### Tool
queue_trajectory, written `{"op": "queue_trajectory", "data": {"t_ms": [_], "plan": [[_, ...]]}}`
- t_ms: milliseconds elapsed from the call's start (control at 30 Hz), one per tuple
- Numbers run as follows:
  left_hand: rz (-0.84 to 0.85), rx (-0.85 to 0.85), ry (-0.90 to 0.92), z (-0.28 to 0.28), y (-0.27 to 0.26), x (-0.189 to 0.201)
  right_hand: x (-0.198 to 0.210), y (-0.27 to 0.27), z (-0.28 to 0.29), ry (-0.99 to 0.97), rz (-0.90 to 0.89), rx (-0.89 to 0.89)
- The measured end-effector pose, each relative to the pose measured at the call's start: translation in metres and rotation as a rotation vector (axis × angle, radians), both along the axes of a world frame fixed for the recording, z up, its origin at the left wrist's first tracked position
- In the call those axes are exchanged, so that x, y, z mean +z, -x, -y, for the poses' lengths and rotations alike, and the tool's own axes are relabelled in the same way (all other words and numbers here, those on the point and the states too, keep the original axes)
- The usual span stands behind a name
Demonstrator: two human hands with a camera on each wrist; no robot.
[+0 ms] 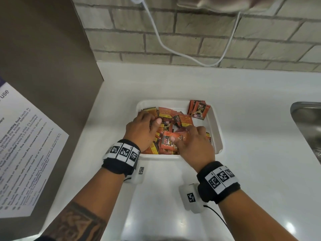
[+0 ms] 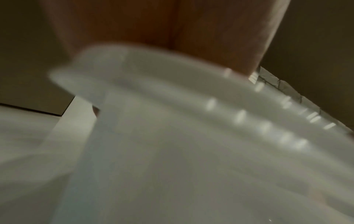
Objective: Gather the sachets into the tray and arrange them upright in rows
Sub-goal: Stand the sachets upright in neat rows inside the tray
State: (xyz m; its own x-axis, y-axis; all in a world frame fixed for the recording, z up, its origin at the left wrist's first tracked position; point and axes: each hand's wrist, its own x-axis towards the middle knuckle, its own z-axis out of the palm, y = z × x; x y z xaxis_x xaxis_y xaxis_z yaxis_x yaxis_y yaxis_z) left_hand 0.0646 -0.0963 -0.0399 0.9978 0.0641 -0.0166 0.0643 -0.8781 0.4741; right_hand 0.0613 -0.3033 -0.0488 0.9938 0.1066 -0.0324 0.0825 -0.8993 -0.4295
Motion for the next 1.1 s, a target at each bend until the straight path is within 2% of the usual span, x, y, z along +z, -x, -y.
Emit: {"op": "queue_trajectory", "data": {"t_ms": [67, 167, 233, 400, 567, 700, 833, 1100], "plan": [[0.017, -0.007, 0.066, -0.002, 0.003, 0.0, 0.0, -0.006, 0.003, 0.114, 0.033, -0.073], [0.025, -0.058, 0.202, -0.007, 0.012, -0.003, 0.001, -0.015, 0.004, 0.168, -0.135, -0.211], [0.037, -0.106, 0.238, -0.009, 0.015, -0.007, 0.0, -0.019, 0.0, 0.187, -0.223, -0.241], [0.065, -0.137, -0.009, -0.007, 0.009, -0.017, 0.003, -0.02, -0.028, 0.168, -0.32, -0.224], [0.088, -0.145, 0.012, -0.008, -0.005, -0.017, 0.0, -0.028, -0.045, -0.034, -0.266, -0.173], [0.132, -0.17, 0.006, -0.016, -0.016, -0.025, -0.001, -0.039, -0.03, -0.153, -0.162, -0.283], [0.061, -0.179, -0.073, -0.015, -0.02, -0.02, -0.005, -0.051, -0.023, -0.231, -0.291, -0.269], [-0.055, -0.2, -0.122, -0.012, -0.02, -0.016, -0.006, -0.044, -0.046, -0.339, -0.344, -0.139]]}}
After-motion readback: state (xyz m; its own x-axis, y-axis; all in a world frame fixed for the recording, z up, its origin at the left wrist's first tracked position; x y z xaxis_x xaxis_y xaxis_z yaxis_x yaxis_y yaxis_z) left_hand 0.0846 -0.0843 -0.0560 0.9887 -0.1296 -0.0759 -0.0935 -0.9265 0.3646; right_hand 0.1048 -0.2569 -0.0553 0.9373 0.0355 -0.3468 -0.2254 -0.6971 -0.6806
